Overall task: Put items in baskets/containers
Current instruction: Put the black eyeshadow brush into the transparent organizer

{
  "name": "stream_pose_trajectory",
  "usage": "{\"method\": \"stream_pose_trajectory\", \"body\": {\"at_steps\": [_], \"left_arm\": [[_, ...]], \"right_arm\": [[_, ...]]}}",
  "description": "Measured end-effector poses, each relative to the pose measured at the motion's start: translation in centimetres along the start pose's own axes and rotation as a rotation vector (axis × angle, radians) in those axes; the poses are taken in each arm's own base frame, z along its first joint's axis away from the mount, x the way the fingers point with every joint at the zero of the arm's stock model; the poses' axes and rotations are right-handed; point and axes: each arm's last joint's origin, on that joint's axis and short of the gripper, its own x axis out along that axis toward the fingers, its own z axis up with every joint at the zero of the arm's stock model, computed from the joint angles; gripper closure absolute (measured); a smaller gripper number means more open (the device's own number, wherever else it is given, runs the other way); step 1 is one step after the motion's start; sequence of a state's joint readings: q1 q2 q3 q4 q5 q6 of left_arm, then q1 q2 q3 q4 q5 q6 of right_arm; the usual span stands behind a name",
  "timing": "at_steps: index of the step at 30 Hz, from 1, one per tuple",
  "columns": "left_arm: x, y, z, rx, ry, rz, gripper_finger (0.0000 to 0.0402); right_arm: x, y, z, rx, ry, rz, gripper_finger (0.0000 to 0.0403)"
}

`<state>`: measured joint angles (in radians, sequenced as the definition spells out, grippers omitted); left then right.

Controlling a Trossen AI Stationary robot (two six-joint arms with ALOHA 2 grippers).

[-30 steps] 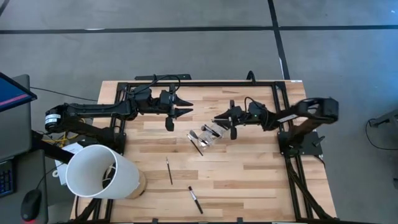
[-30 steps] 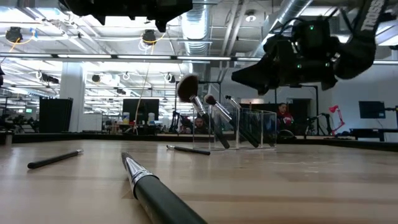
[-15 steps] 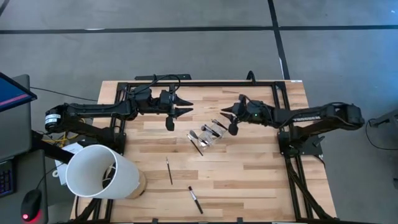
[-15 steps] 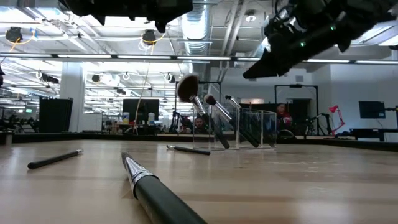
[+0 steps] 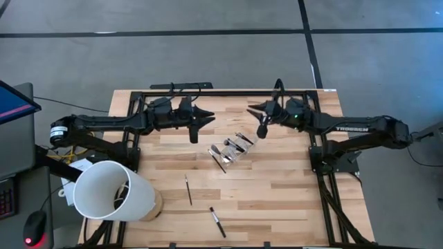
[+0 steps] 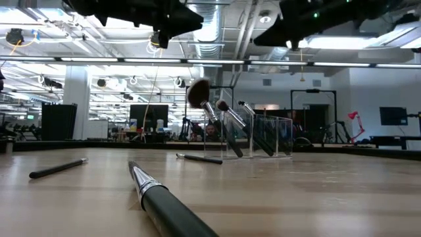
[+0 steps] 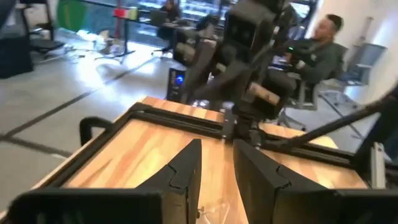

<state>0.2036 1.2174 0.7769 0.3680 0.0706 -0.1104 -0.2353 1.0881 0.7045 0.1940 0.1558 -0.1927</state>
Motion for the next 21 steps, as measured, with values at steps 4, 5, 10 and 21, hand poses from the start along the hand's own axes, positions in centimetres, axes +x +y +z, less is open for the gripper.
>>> {"method": "stream_pose_trajectory", "body": {"at_steps": [4, 5, 10, 21], "left_arm": [[0.0, -0.9, 0.4, -0.013, -0.002, 0.116, 0.0311], [0.0, -1.1, 0.4, -0.021, 0.014, 0.168, 0.0311], [-0.1, -1.4, 1.2, -0.097, 0.089, 0.314, 0.0311], [0.0, -1.8, 1.7, -0.190, 0.336, 0.488, 0.0311]], "right_arm": [[-0.7, -1.6, 1.1, 0.010, 0.012, -0.018, 0.0337], [-0.8, -2.0, 1.4, 0.013, 0.014, -0.023, 0.0337], [-0.8, -3.3, 1.1, 0.030, 0.055, -0.062, 0.0337], [-0.2, -2.7, 0.4, 0.013, 0.091, 0.085, 0.0337]]}}
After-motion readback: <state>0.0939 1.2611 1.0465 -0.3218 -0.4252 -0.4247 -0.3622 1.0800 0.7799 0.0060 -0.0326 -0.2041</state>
